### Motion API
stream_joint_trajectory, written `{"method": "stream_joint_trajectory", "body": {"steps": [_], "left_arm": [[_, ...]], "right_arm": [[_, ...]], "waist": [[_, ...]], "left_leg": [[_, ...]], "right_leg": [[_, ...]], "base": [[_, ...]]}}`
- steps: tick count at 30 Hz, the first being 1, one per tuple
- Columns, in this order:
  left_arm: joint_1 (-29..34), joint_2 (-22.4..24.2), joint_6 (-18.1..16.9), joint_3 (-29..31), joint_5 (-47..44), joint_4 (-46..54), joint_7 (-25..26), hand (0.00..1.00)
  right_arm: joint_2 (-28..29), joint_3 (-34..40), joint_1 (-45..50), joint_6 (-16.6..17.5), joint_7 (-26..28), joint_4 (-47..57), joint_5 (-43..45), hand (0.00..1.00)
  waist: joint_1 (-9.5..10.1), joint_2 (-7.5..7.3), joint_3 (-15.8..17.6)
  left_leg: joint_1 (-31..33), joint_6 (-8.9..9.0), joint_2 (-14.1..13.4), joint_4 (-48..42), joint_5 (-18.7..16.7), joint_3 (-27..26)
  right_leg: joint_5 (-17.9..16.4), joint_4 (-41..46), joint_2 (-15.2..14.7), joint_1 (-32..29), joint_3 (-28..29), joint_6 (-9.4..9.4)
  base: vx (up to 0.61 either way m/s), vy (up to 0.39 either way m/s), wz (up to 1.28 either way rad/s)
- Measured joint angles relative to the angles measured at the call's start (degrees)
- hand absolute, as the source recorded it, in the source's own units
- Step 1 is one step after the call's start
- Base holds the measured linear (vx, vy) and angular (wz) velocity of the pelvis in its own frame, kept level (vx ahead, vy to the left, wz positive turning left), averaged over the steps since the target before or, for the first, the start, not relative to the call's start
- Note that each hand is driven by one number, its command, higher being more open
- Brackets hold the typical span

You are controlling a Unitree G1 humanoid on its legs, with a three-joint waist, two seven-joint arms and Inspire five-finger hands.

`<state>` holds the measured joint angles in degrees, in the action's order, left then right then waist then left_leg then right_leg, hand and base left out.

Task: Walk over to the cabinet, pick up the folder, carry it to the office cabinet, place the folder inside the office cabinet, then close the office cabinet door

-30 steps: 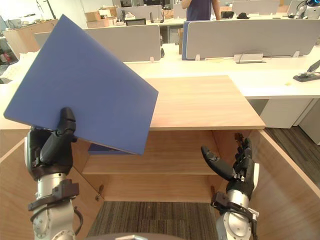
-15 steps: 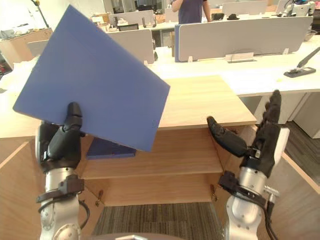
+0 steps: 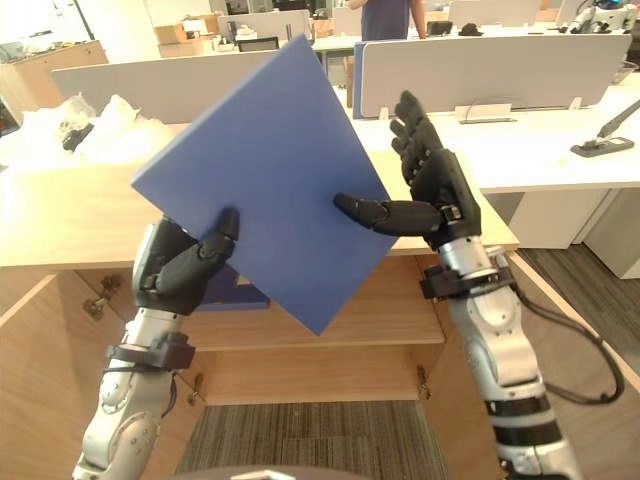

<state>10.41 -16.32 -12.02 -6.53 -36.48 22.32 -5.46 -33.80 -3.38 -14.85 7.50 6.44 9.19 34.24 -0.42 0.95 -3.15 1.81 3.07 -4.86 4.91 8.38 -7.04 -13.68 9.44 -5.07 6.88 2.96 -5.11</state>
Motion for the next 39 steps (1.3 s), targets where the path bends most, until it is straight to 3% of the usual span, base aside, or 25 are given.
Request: {"method": "stream_joint_trajectory", "body": {"steps": [6, 15, 16, 20, 24, 29, 37, 38, 39], "left_arm": [[-0.2, -3.0, 0.0, -2.2, -3.9, -0.6, -1.3, 0.00], [-3.6, -10.0, -1.0, -5.2, -5.8, -2.6, -2.6, 0.00], [-4.0, -10.4, -1.1, -5.4, -5.8, -2.7, -2.6, 0.00], [-6.9, -12.6, -1.4, -5.6, -7.6, -4.2, -3.3, 0.00], [-8.8, -14.2, -3.8, -5.5, -8.2, -4.7, -5.0, 0.00], [-9.0, -14.5, -4.2, -4.9, -9.6, -5.8, -6.3, 0.00], [-8.9, -12.3, -4.2, -4.3, -14.0, -7.3, -7.4, 0.00], [-8.8, -12.3, -4.2, -4.3, -14.3, -7.4, -8.0, 1.00], [-8.7, -12.2, -4.1, -4.3, -14.4, -7.4, -8.4, 1.00]], "right_arm": [[-12.0, -8.8, -7.4, -1.7, 6.3, -6.5, 9.7, 1.00], [-21.6, -19.2, -11.3, -3.6, 10.9, -11.9, 15.2, 1.00], [-22.2, -20.1, -11.4, -3.8, 11.2, -12.3, 16.0, 0.00], [-25.9, -26.7, -12.3, -5.4, 13.7, -13.6, 21.7, 0.00], [-29.7, -33.6, -12.6, -7.8, 19.3, -13.6, 22.1, 0.00], [-29.5, -33.6, -11.5, -7.0, 22.3, -13.4, 22.1, 0.00], [-24.9, -25.8, -6.7, -6.1, 22.7, -11.0, 17.6, 0.00], [-24.2, -24.9, -5.9, -6.0, 22.8, -11.0, 17.3, 0.00], [-23.9, -24.6, -5.3, -6.0, 22.8, -10.9, 17.3, 0.00]], "waist": [[0.03, -0.67, 0.4], [0.07, -0.94, 0.9], [0.10, -0.93, 0.9], [0.23, -0.72, 1.2], [0.54, -0.78, 1.3], [0.55, -0.84, 1.3], [0.59, -1.49, 1.7], [0.57, -1.48, 1.7], [0.57, -1.47, 1.7]], "left_leg": [[0.0, -0.13, 0.0, 0.0, 0.1, 0.3], [0.0, -0.39, 0.1, 0.1, 1.0, 0.9], [0.0, -0.40, 0.1, 0.1, 1.1, 0.9], [0.5, -0.23, 0.2, 0.5, 1.3, 1.2], [0.7, 0.04, 0.2, 0.5, 1.6, 1.5], [0.9, -0.20, 0.2, 0.4, 2.0, 1.6], [1.4, -0.26, 0.3, 0.2, 2.3, 1.6], [1.4, -0.24, 0.3, 0.2, 2.4, 1.7], [1.4, -0.24, 0.3, 0.2, 2.4, 1.7]], "right_leg": [[0.7, -0.1, 0.0, 0.1, -0.1, 0.03], [0.7, 0.2, 0.0, 0.2, -0.7, 0.12], [0.7, 0.2, 0.0, 0.2, -0.7, 0.14], [0.7, -0.1, 0.0, 0.2, -1.0, 0.29], [0.7, -0.2, 0.0, 0.1, -1.3, 0.36], [0.8, -0.2, -0.1, -0.1, -1.3, 0.37], [0.8, 0.0, -0.1, -0.7, -1.3, 0.38], [0.8, 0.0, -0.1, -0.7, -1.3, 0.38], [0.8, 0.0, -0.1, -0.7, -1.3, 0.39]], "base": [[0.00, -0.005, 0.01], [-0.06, -0.025, 0.03], [-0.09, -0.017, 0.02], [-0.11, -0.015, 0.04], [-0.07, -0.017, 0.03], [-0.02, -0.012, 0.01], [0.00, 0.000, 0.00], [0.00, 0.000, 0.00], [0.00, 0.000, 0.00]]}}
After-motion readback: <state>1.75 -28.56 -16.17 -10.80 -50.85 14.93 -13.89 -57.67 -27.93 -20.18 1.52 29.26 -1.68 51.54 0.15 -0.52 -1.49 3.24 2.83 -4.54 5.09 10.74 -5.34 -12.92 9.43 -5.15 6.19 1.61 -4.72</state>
